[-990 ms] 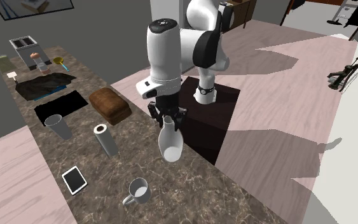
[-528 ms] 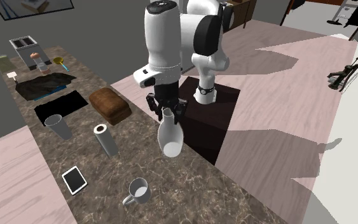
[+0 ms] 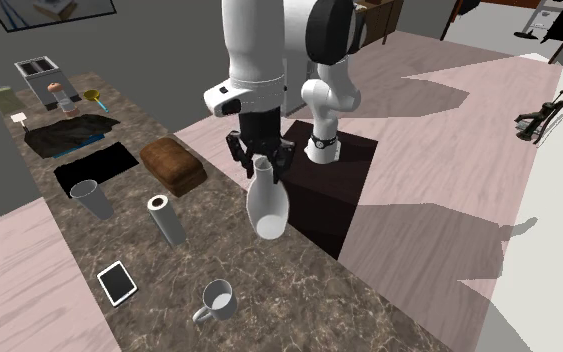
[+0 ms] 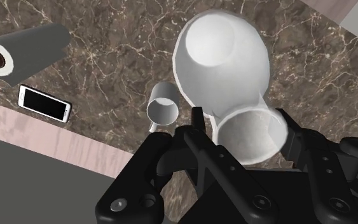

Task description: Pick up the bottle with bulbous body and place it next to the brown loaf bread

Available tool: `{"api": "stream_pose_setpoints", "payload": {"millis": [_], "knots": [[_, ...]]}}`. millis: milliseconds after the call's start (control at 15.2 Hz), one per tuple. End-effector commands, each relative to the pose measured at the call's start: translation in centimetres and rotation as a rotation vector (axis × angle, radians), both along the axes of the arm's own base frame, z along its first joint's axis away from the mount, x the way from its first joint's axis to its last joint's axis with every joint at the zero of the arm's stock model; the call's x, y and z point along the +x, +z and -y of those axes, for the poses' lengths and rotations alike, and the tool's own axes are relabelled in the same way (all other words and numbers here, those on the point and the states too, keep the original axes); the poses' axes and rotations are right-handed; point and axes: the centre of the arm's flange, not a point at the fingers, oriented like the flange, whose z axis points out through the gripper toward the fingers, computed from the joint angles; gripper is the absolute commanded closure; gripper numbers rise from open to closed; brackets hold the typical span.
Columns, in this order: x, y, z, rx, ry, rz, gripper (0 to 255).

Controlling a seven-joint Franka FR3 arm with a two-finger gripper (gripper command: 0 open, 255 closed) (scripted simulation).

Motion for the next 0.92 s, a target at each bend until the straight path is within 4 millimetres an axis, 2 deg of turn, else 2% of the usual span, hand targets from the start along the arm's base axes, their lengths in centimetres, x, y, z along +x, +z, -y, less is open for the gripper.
{"api": "stream_pose_setpoints", "payload": {"millis": [0,858], "knots": [[-0.6,1.0,1.1,0.000,0.000,0.000,255],[-7.2,6.6,15.9,0.000,0.000,0.000,255]]}}
